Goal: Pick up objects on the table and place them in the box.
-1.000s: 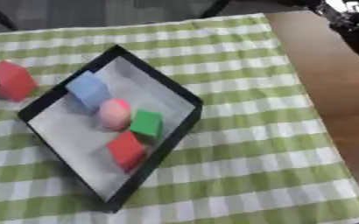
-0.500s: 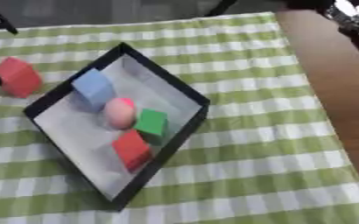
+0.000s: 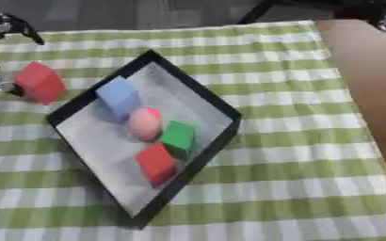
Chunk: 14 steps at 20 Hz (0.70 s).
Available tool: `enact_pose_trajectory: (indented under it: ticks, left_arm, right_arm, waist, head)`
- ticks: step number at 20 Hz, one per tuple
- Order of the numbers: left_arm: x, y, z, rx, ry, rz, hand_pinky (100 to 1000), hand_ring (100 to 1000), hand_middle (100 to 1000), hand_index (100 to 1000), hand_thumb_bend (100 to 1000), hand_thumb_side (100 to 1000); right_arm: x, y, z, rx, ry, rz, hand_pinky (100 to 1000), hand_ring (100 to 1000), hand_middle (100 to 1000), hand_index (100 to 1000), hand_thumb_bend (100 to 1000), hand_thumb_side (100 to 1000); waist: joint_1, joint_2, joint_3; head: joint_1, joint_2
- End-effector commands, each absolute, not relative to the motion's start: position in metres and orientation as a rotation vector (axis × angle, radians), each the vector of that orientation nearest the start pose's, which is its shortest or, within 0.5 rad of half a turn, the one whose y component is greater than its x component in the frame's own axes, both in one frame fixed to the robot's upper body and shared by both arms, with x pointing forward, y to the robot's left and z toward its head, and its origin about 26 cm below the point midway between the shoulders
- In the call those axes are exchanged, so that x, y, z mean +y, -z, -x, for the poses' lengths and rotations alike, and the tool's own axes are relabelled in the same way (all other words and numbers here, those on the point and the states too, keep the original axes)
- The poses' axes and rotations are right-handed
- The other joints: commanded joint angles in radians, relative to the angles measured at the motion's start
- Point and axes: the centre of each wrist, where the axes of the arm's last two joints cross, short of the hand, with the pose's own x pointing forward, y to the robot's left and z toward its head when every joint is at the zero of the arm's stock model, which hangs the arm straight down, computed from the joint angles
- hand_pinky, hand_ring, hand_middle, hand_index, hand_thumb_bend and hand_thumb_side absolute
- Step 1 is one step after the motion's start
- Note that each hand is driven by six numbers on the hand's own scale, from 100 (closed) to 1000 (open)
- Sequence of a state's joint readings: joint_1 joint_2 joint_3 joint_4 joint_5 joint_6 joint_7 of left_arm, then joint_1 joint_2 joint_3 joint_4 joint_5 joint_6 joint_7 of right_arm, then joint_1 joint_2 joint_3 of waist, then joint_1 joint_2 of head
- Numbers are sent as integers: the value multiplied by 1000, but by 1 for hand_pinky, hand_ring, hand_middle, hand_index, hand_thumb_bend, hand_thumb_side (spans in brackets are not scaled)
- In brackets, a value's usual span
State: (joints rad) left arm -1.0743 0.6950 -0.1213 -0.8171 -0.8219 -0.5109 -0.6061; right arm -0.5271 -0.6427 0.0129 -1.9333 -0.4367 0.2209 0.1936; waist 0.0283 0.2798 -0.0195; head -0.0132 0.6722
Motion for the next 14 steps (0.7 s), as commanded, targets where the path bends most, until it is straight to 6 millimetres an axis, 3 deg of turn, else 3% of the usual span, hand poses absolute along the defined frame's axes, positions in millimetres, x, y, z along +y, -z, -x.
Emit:
enact_pose_trajectory:
  ticks: [1,14]
  left_arm:
    - [390,-299,-466,-1181,1928,-876,926,888,800,826,714,100]
    - [396,-286,-470,-1173,1879,-927,918,888,810,811,682,100]
  right_arm:
    - [-288,-296,-314,-2111,-698,-114,886,706,602,758,237,299]
    - [-288,-297,-314,-2111,-707,-108,887,707,602,758,228,308]
  waist:
    - [3,2,-2]
    - [0,21,-11]
  head:
    - [6,-20]
    - [25,-39]
